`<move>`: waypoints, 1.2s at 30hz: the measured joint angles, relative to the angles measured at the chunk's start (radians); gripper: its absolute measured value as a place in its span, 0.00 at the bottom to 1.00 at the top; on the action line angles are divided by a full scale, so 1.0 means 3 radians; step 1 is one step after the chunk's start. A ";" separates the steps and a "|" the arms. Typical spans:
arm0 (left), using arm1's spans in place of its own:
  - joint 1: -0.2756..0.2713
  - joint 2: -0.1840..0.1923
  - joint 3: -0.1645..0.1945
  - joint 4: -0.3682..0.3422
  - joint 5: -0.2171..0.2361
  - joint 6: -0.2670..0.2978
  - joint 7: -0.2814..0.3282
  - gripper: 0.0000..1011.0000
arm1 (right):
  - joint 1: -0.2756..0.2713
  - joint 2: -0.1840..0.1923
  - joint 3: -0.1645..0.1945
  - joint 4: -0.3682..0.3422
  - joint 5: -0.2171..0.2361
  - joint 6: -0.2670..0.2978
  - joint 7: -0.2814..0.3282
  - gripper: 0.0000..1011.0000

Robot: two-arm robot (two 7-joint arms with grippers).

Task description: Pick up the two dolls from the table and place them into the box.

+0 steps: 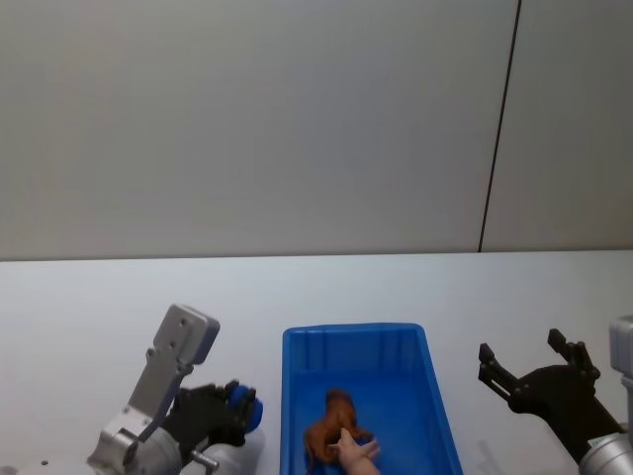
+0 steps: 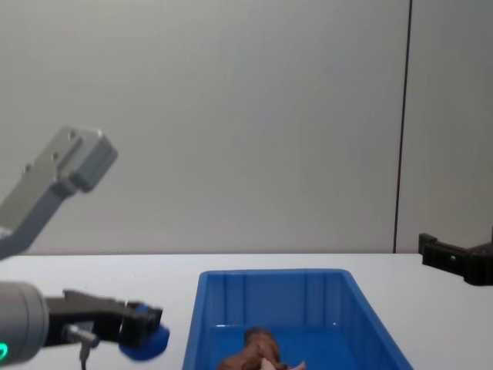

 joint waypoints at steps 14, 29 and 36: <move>-0.0112 -0.0029 -0.0045 -0.0223 0.0054 -0.0319 -0.0161 0.13 | 0.0000 0.0000 0.0000 0.0000 0.0000 0.0000 0.0000 0.99; -0.0288 -0.0178 -0.0020 -0.0183 -0.0086 -0.0633 -0.0633 0.24 | 0.0000 0.0000 0.0000 0.0000 0.0000 0.0000 0.0000 0.99; -0.0345 -0.0234 0.0002 -0.0140 -0.0120 -0.0702 -0.0773 0.46 | 0.0000 0.0000 0.0000 0.0000 0.0000 0.0000 0.0000 0.99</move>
